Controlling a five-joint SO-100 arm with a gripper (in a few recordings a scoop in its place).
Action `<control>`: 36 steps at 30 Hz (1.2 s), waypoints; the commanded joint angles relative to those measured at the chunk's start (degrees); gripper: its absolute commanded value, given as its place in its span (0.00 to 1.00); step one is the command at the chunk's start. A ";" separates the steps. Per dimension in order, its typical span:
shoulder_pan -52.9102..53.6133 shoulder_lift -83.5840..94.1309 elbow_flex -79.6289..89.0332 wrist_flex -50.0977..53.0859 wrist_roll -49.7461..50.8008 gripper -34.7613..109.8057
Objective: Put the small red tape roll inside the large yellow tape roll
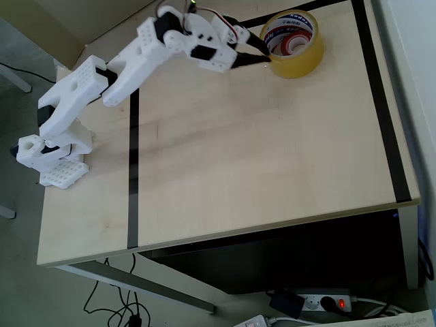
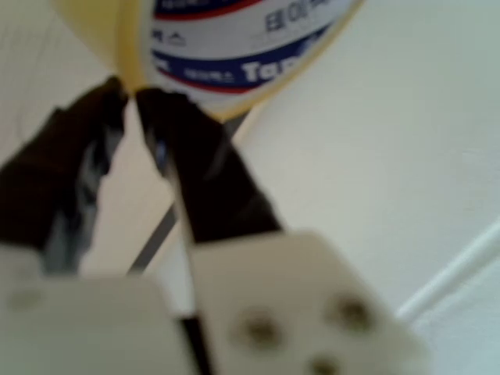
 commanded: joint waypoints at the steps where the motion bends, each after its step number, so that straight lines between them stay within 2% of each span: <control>1: 0.00 6.06 -11.69 13.18 -0.62 0.24; 5: 1.85 15.38 -11.69 29.79 1.93 0.24; 7: 3.69 28.04 2.64 29.79 6.33 0.24; 15: 7.73 71.72 34.80 29.71 17.23 0.24; 17: 8.35 83.94 48.16 25.75 18.72 0.24; 20: 10.28 107.93 81.39 8.26 18.90 0.24; 23: 11.51 124.01 104.33 -1.93 19.86 0.24; 30: 13.97 147.83 140.45 -9.67 21.01 0.25; 36: 15.03 155.04 154.69 -12.92 24.61 0.24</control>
